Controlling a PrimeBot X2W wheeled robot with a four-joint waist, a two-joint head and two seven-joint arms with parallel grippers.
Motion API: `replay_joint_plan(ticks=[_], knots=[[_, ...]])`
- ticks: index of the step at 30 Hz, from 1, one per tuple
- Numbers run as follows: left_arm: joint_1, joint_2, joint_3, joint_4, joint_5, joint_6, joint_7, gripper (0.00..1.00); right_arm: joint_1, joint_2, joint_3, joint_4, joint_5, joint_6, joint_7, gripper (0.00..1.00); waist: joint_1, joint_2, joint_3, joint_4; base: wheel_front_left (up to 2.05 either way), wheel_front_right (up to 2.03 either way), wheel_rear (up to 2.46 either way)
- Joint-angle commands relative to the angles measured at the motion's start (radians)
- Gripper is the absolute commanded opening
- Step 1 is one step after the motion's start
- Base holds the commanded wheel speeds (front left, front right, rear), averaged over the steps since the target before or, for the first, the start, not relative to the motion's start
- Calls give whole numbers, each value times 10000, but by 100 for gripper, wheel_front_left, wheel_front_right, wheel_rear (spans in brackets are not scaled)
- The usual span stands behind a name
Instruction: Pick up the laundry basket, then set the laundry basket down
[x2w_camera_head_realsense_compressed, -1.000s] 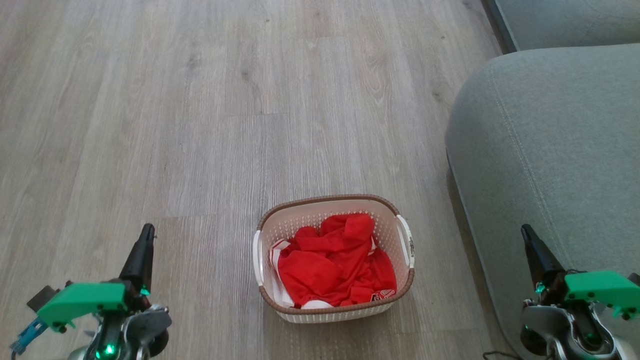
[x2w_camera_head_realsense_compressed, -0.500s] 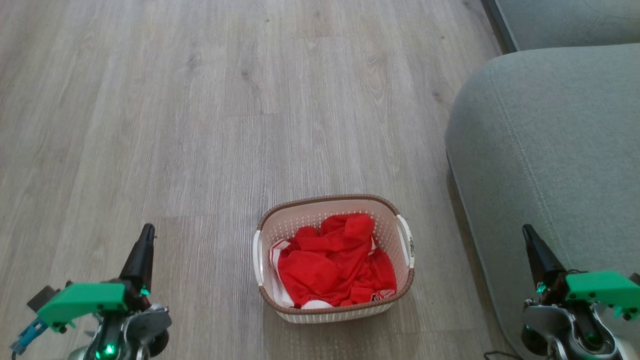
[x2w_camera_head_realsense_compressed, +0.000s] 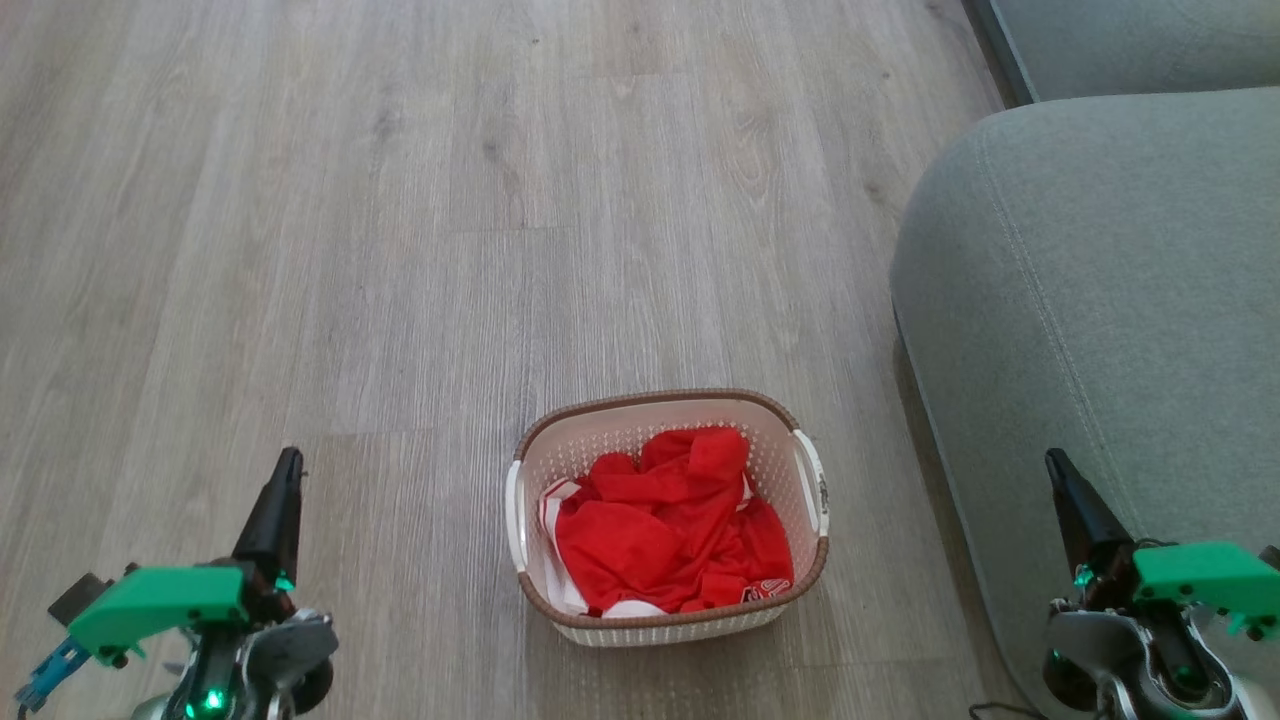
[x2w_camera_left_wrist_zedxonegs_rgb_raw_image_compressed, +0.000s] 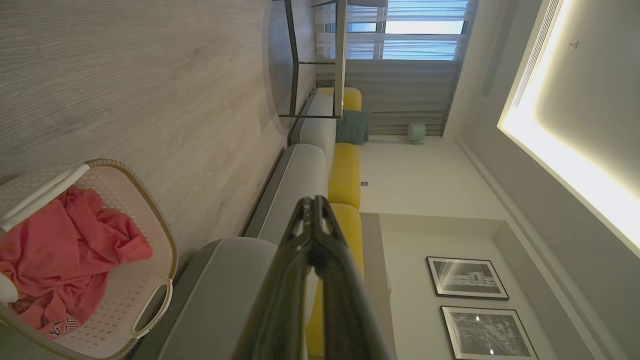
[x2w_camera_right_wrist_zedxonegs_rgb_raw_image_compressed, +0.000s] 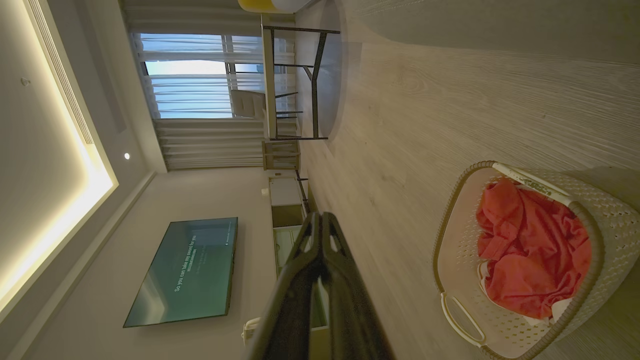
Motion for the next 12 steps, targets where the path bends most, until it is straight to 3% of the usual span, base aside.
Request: replay_joint_plan(ticks=[1, 12], knots=[[-548, 51, 335, -290, 65, -67, 48, 0, -472, -45, 151, -314, -58, -13, 48, 0, 0, 0, 0, 0, 0, 0, 0], [-550, 35, 357, -289, 84, -67, 67, 0, -474, -28, 126, -313, -79, -13, 68, 0, 0, 0, 0, 0, 0, 0, 0]])
